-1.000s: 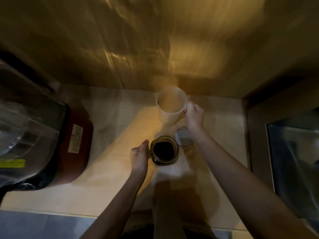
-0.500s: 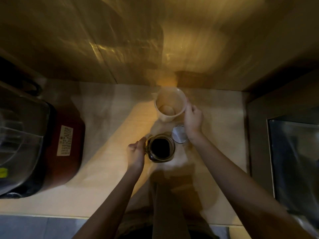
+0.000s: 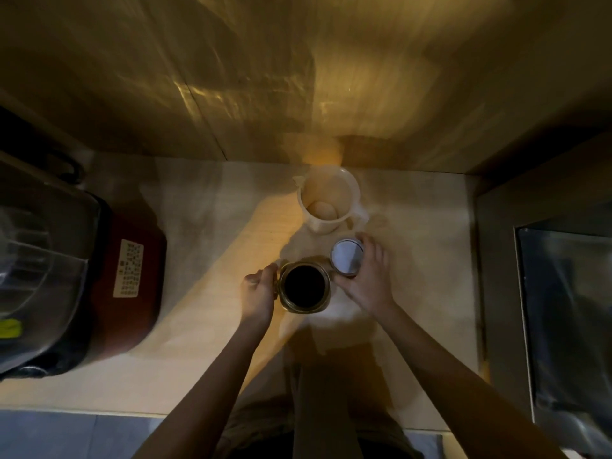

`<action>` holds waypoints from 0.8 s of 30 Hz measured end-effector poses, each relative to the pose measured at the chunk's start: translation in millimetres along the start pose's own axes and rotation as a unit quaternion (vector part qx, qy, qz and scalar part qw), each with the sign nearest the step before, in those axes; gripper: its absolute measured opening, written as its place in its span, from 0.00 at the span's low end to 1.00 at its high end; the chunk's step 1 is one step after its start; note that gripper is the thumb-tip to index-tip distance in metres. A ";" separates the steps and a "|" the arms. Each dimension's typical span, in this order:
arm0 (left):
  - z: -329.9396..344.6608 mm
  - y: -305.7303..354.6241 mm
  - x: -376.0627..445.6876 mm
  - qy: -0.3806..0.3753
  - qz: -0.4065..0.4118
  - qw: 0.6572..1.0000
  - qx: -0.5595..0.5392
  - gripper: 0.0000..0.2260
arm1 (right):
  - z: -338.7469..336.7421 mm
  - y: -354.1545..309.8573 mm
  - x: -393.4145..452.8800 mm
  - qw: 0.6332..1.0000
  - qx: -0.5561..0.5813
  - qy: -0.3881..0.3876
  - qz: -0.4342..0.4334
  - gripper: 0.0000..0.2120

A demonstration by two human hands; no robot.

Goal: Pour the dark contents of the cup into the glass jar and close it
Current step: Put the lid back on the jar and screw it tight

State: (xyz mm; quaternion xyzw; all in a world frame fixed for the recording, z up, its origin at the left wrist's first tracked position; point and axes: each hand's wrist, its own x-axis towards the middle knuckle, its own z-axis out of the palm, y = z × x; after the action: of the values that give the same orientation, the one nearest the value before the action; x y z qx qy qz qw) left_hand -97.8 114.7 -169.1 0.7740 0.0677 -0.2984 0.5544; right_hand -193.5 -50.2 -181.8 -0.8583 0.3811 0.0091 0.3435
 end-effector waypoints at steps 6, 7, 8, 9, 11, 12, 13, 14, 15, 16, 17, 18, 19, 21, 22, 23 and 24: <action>-8.5 6.2 -5.7 -0.020 0.050 0.994 0.093 0.22 | -9.9 3.7 -6.4 0.999 -0.010 0.014 -0.030 0.41; -10.0 7.5 -7.7 -0.018 0.076 0.990 0.113 0.19 | -15.1 4.6 -9.6 0.999 -0.001 0.005 -0.040 0.42; -11.2 9.2 -9.8 -0.010 0.098 0.986 0.134 0.16 | -20.8 4.9 -12.9 0.999 0.008 -0.004 -0.050 0.43; -12.9 10.7 -11.9 0.003 0.117 0.982 0.150 0.13 | -26.9 4.6 -16.5 0.998 0.013 -0.014 -0.062 0.43; -18.3 16.4 -17.3 0.021 0.143 0.978 0.150 0.10 | -40.8 2.2 -22.7 0.995 0.000 -0.034 -0.090 0.44; -22.6 20.0 -20.4 0.012 0.158 0.977 0.140 0.09 | -48.2 -0.5 -25.5 0.993 -0.010 -0.045 -0.105 0.45; -27.9 23.1 -23.4 -0.008 0.172 0.975 0.141 0.09 | -55.7 -4.4 -28.4 0.991 -0.016 -0.058 -0.118 0.45; -32.9 26.3 -26.4 -0.038 0.182 0.970 0.157 0.12 | -62.8 -8.9 -31.4 0.989 -0.018 -0.074 -0.127 0.46; -38.0 28.7 -28.5 -0.074 0.188 0.962 0.182 0.16 | -69.5 -13.7 -34.2 0.986 -0.024 -0.089 -0.135 0.47; -42.2 30.2 -30.2 -0.111 0.190 0.953 0.210 0.21 | -75.6 -18.6 -36.7 0.983 -0.039 -0.102 -0.146 0.48; -45.4 31.2 -31.3 -0.147 0.189 0.941 0.238 0.26 | -80.7 -24.2 -39.1 0.979 -0.061 -0.110 -0.162 0.48; -47.3 31.8 -32.0 -0.177 0.189 0.929 0.263 0.32 | -84.9 -29.8 -41.8 0.973 -0.085 -0.113 -0.180 0.49; -47.7 32.0 -32.1 -0.201 0.190 0.919 0.282 0.37 | -87.9 -35.4 -44.7 0.967 -0.106 -0.113 -0.200 0.49; -44.6 32.0 -32.2 -0.227 0.194 0.906 0.299 0.43 | -91.2 -45.3 -50.3 0.954 -0.144 -0.107 -0.240 0.49; -42.1 31.5 -32.3 -0.231 0.197 0.905 0.300 0.44 | -92.0 -49.3 -52.4 0.948 -0.160 -0.101 -0.256 0.49; -39.7 30.8 -31.9 -0.231 0.197 0.905 0.298 0.44 | -92.4 -53.0 -53.7 0.943 -0.172 -0.098 -0.269 0.49; -37.7 30.0 -31.5 -0.229 0.199 0.906 0.294 0.44 | -92.5 -57.1 -54.8 0.939 -0.176 -0.097 -0.279 0.49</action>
State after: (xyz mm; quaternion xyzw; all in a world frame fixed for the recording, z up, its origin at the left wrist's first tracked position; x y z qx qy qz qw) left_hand -95.7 144.4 -119.8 0.8099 -0.3072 -0.3572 0.3495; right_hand -217.4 -42.9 -62.7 -0.9719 0.0836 0.0632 0.2107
